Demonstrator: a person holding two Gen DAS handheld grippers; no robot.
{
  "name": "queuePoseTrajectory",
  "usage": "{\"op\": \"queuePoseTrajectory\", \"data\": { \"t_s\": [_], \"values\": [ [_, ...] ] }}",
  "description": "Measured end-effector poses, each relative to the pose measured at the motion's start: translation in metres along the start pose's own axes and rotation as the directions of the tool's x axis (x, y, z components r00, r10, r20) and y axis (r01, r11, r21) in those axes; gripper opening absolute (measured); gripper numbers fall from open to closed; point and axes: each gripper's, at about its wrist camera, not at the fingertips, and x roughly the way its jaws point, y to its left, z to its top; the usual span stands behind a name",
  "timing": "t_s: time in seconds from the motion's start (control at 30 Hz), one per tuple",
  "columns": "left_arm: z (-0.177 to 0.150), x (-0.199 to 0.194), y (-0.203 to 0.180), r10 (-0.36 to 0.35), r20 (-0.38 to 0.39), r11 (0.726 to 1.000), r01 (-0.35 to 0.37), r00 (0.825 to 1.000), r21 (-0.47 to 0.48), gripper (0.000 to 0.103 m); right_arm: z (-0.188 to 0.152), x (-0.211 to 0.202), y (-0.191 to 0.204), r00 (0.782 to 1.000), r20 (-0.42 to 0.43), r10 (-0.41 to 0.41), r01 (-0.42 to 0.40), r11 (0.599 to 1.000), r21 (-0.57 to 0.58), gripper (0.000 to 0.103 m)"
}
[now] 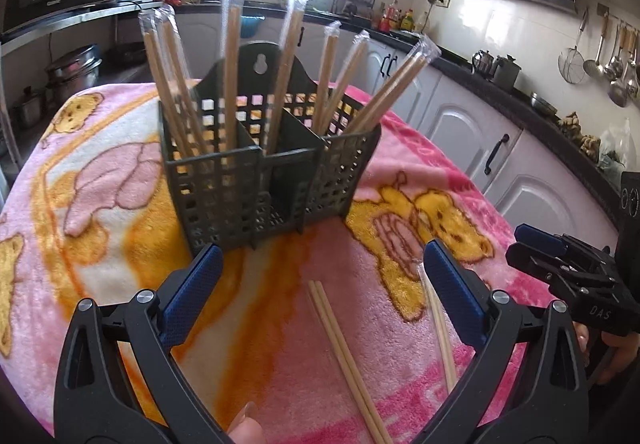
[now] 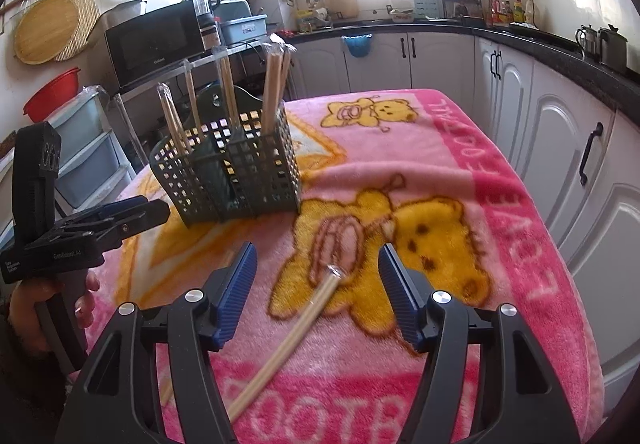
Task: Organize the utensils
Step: 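Move both open tools down toward the two loose chopstick pairs on the blanket, then close the left tool on one chopstick pair while the right tool grasps the other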
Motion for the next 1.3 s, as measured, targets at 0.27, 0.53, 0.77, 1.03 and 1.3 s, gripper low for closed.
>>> {"op": "queuePoseTrajectory", "data": {
  "t_s": [0.27,0.53,0.77,1.03,1.3],
  "values": [
    [-0.007,0.018,-0.005,0.003,-0.062,1.0,-0.002,0.998,0.019,0.093,-0.009,0.008,-0.008,0.999,-0.043,-0.021,0.021,1.0,-0.007,0.062],
    [-0.014,0.041,-0.007,0.006,-0.142,1.0,-0.002,0.99,0.03,0.093,-0.015,0.024,-0.019,0.996,-0.09,-0.028,0.027,1.0,-0.007,0.062],
    [-0.023,0.064,-0.007,-0.013,-0.222,0.999,0.019,0.975,0.026,0.093,-0.022,0.043,-0.024,0.989,-0.15,-0.007,0.007,1.0,-0.003,0.062],
    [-0.029,0.083,-0.006,-0.029,-0.285,0.999,0.036,0.958,0.02,0.07,-0.02,0.074,-0.021,0.975,-0.216,0.061,-0.058,0.998,0.023,0.05],
    [-0.022,0.092,0.002,-0.02,-0.312,1.0,0.019,0.95,-0.006,0.055,-0.011,0.105,-0.02,0.955,-0.289,0.072,-0.056,0.996,0.063,0.036]
  ]
}}
